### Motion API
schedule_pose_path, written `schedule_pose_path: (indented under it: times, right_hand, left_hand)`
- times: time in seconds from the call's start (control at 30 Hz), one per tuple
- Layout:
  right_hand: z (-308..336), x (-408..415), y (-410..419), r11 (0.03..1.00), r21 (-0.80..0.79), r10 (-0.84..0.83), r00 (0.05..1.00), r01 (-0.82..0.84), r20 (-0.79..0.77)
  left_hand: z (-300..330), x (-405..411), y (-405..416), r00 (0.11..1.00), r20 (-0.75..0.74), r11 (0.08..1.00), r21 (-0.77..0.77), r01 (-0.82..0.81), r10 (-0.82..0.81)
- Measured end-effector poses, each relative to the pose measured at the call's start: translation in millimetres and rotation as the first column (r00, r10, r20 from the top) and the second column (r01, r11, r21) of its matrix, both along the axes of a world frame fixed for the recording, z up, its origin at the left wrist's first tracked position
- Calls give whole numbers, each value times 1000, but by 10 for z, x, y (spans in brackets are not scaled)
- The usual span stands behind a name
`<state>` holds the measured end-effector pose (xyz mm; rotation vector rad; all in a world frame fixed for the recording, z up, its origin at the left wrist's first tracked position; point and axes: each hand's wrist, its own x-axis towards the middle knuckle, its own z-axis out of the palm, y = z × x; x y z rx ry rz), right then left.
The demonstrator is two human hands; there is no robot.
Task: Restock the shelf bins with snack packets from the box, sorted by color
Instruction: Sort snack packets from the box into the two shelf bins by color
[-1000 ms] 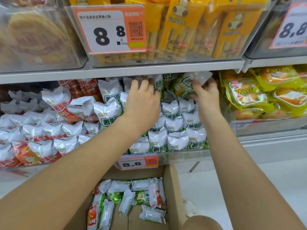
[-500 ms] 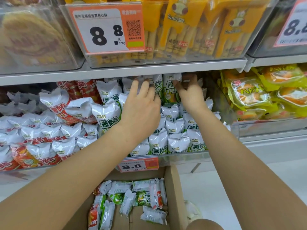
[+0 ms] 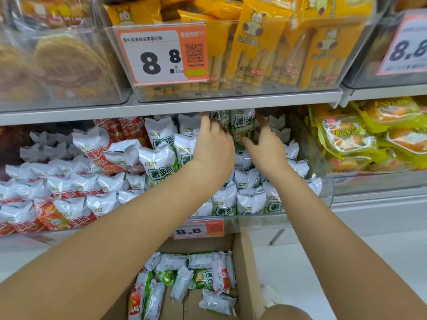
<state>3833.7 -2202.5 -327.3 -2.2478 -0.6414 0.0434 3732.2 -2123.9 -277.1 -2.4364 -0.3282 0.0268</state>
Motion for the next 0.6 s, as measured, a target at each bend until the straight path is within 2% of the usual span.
schedule_pose_path:
  times: [0.1, 0.23, 0.37, 0.5, 0.6]
  right_hand:
    - [37, -145, -96, 999, 50, -22, 1000, 22, -15]
    - [55, -450, -221, 991, 130, 28, 999, -25, -25]
    - [58, -851, -258, 987, 127, 100, 994, -94, -40]
    - [128, -1343, -195, 964, 251, 117, 988, -88, -105]
    - [115, -1792, -159, 945, 308, 154, 981, -112, -114]
  left_hand:
    - [-31, -296, -91, 997, 42, 995, -76, 65, -62]
    - [-151, -911, -89, 922, 334, 917, -270, 293, -196]
    - [-246, -1480, 152, 886, 459, 845, -445, 297, -70]
    - [-376, -1926, 349, 865, 501, 790, -543, 286, 32]
    - [-579, -2279, 323, 860, 501, 711, -640, 291, 98]
